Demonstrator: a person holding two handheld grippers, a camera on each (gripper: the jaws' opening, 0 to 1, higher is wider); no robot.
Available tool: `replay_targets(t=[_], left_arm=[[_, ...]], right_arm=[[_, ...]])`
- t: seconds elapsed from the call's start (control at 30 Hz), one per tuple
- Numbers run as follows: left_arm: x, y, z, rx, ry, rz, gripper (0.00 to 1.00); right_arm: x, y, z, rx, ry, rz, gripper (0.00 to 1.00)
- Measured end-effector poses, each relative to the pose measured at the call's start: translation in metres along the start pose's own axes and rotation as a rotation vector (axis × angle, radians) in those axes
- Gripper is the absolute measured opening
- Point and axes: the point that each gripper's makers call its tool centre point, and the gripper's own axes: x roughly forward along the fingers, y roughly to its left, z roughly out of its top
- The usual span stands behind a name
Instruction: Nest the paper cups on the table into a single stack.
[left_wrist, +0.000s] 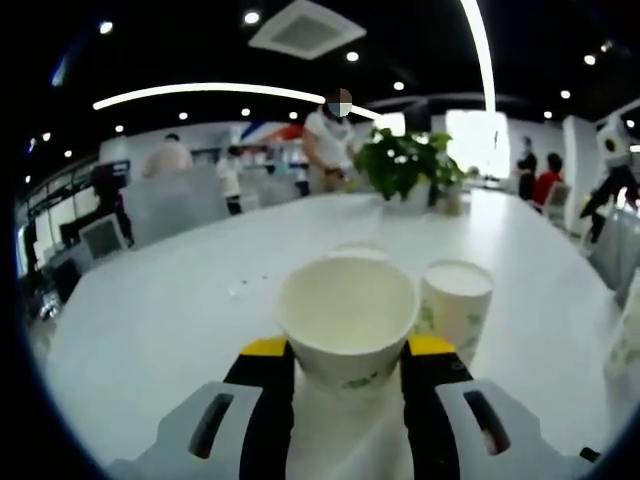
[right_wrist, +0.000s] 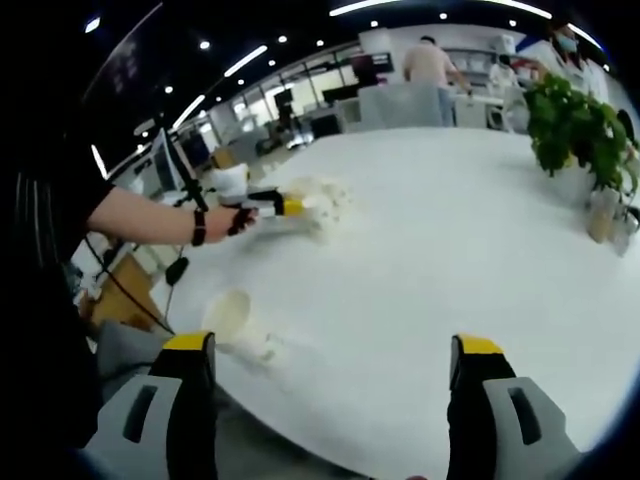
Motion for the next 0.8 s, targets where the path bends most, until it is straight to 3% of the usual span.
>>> replay_targets(t=[0.43,0.8], left_arm=[[-0.021,0.000,0.021,-0.009,-0.016,0.023,0.40],[-0.044,-0.008,0.052,-0.004,-0.043,0.051,0.39]], right_arm=[[-0.005,0.003,0.007,-0.010,-0.046,0.027,0.95],[-0.010,0.003,0.008,-0.015,-0.080,0.054,0.95]])
